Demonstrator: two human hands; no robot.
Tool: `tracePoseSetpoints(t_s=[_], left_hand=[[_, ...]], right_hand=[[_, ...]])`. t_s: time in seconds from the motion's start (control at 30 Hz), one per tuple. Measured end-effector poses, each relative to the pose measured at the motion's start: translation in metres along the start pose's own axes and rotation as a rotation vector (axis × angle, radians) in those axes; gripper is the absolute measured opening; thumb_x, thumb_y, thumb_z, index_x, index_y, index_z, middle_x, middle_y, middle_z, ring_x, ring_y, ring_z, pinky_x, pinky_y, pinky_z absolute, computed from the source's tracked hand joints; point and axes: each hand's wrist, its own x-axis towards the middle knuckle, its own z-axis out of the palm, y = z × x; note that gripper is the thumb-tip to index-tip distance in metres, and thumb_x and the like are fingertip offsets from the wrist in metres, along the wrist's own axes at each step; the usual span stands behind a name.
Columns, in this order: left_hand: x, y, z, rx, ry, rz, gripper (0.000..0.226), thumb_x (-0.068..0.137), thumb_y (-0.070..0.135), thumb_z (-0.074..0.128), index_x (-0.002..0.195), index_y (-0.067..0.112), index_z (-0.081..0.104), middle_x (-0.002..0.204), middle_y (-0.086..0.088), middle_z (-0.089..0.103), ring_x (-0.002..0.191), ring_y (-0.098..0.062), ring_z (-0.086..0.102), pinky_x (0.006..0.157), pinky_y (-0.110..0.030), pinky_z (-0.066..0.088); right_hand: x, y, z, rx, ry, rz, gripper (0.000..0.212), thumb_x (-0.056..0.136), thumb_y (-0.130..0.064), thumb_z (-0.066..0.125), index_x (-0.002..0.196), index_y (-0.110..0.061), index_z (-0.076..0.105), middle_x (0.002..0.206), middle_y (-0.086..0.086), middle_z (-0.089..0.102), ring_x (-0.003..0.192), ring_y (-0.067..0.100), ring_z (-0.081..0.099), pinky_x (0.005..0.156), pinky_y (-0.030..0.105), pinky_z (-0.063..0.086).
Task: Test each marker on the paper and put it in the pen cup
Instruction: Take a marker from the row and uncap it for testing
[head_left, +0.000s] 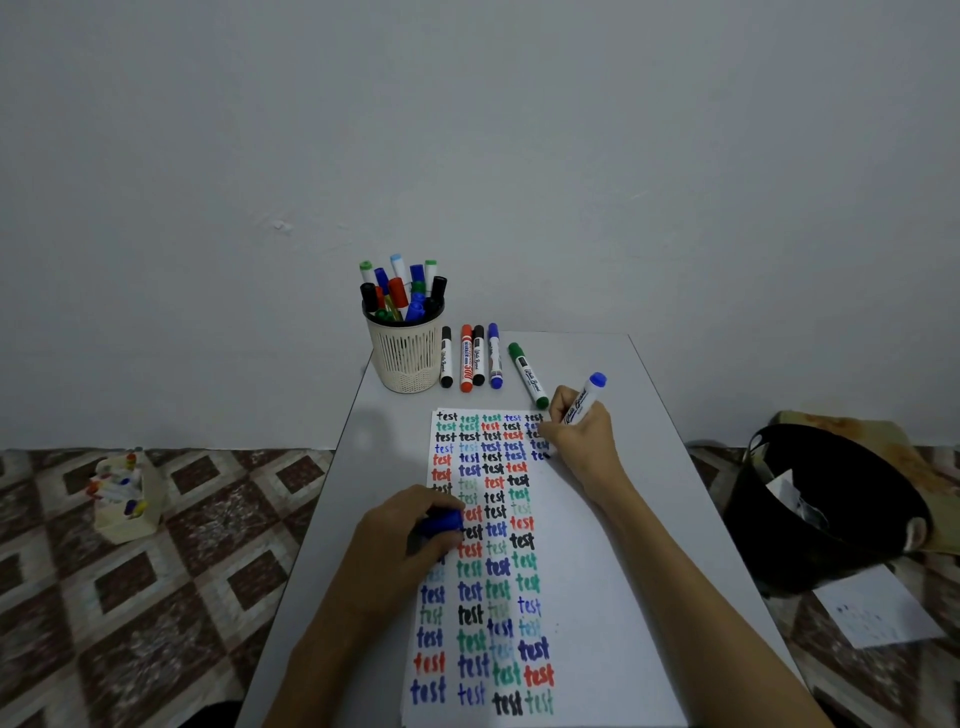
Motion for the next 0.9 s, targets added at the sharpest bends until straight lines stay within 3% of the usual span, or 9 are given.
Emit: tracePoseSetpoints(t_s=[0.1,0.2,0.37,0.57,0.67,0.8,0.9], left_hand=[[0.000,0.001,0.000,0.000,0.002,-0.008,0.023,0.078,0.049,0.054,0.099,0.039,0.057,0.099,0.021,0.061,0.093,0.002,0.058,0.078,-0.015,0.049],[-0.001,0.000,0.000,-0.005,0.005,-0.013,0.020,0.079,0.045,0.058,0.099,0.037,0.059,0.099,0.021,0.061,0.092,0.001,0.059,0.077,-0.015,0.050],[0.000,-0.002,0.001,0.008,0.001,-0.019,0.020,0.081,0.035,0.061,0.101,0.030,0.061,0.100,0.018,0.061,0.093,0.001,0.058,0.077,-0.015,0.049],[0.000,-0.001,0.001,0.012,0.000,-0.015,0.019,0.080,0.033,0.062,0.100,0.032,0.060,0.099,0.018,0.061,0.095,0.003,0.056,0.078,-0.012,0.047],[0.000,-0.001,0.000,-0.001,-0.001,-0.013,0.020,0.080,0.041,0.059,0.100,0.036,0.059,0.100,0.020,0.061,0.095,0.003,0.057,0.079,-0.015,0.049],[-0.001,0.000,-0.001,-0.006,0.010,0.003,0.026,0.080,0.050,0.053,0.102,0.039,0.058,0.100,0.020,0.061,0.091,0.000,0.060,0.076,-0.023,0.053],[-0.001,0.000,-0.001,-0.005,0.035,0.020,0.028,0.082,0.050,0.053,0.105,0.037,0.060,0.099,0.021,0.062,0.086,-0.003,0.062,0.071,-0.028,0.055]], right_hand=[[0.000,0.000,-0.002,0.018,0.013,0.017,0.036,0.078,0.016,0.061,0.062,-0.009,0.041,0.062,0.006,0.053,0.060,0.011,0.066,0.059,0.029,0.057],[-0.001,-0.001,-0.002,0.068,0.077,0.027,0.036,0.080,0.017,0.057,0.063,-0.010,0.040,0.058,0.002,0.049,0.050,0.004,0.059,0.049,0.023,0.050],[-0.003,-0.003,0.001,0.014,0.062,-0.007,0.035,0.082,0.018,0.053,0.065,-0.009,0.039,0.057,0.001,0.046,0.046,-0.002,0.055,0.046,0.017,0.044],[-0.002,-0.002,0.001,0.014,0.042,-0.010,0.030,0.082,0.016,0.055,0.068,-0.007,0.041,0.058,0.000,0.049,0.049,-0.001,0.058,0.046,0.015,0.045],[-0.001,0.000,0.001,0.037,0.017,0.031,0.029,0.082,0.017,0.055,0.072,-0.007,0.042,0.062,0.004,0.049,0.054,0.004,0.060,0.051,0.018,0.049],[-0.001,0.002,-0.002,0.215,0.059,0.038,0.032,0.082,0.017,0.054,0.069,-0.008,0.041,0.060,0.005,0.045,0.048,0.008,0.051,0.051,0.022,0.050],[0.001,0.001,-0.010,0.425,0.174,0.028,0.031,0.083,0.003,0.068,0.070,-0.012,0.044,0.055,0.000,0.046,0.043,0.009,0.037,0.042,0.021,0.038]])
